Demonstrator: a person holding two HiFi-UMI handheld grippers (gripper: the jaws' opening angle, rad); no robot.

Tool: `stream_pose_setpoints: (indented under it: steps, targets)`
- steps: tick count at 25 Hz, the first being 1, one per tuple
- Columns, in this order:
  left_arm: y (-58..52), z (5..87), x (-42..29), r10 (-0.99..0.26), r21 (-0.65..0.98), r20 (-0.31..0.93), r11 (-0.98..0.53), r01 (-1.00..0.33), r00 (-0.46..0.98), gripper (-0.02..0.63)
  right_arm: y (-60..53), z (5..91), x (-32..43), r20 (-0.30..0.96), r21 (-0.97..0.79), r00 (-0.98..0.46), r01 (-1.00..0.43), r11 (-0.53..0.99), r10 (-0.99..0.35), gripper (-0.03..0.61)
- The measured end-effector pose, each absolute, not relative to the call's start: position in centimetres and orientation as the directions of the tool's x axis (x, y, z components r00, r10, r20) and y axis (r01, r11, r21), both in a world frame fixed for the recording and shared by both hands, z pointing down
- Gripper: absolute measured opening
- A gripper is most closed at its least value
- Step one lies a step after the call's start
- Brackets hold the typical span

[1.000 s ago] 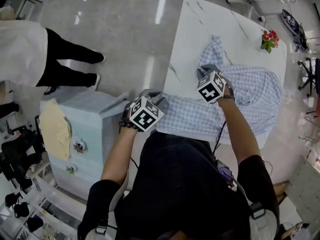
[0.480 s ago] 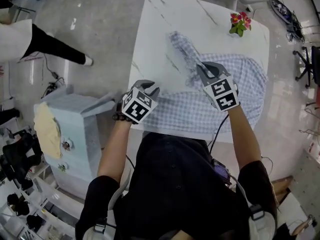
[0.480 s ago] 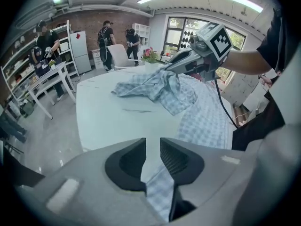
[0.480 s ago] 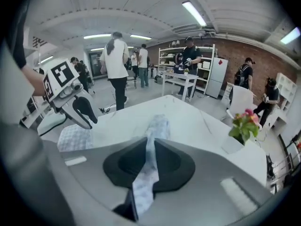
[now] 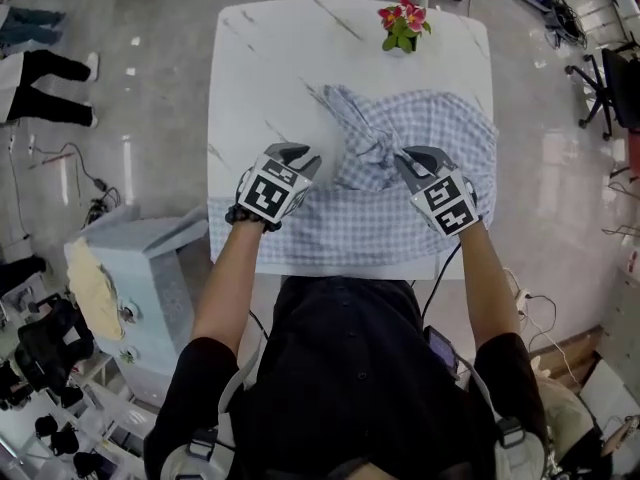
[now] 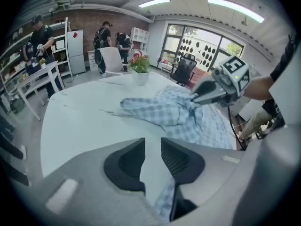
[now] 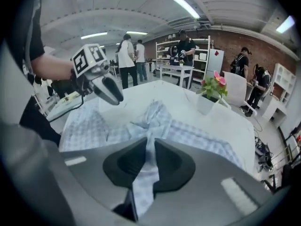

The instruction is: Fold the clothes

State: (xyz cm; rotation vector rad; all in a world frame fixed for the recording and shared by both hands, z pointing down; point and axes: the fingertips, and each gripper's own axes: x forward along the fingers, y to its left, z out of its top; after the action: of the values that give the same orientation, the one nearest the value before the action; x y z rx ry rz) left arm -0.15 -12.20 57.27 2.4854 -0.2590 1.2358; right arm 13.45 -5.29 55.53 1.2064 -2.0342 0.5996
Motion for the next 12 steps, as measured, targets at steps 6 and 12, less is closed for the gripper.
stream_pose_setpoints:
  steps: [6, 12]
  targets:
    - [-11.6, 57.0, 6.1, -0.015, 0.248, 0.789, -0.907, -0.340, 0.614, 0.184, -3.4, 57.1, 13.4, 0.757, -0.022, -0.324, -0.881, 0.473, -0.568, 0.044]
    - [-9.7, 56.7, 9.8, -0.013, 0.207, 0.798, -0.933, -0.295, 0.602, 0.150, -3.3, 57.0, 13.4, 0.740, -0.031, -0.342, -0.878, 0.478, -0.580, 0.046]
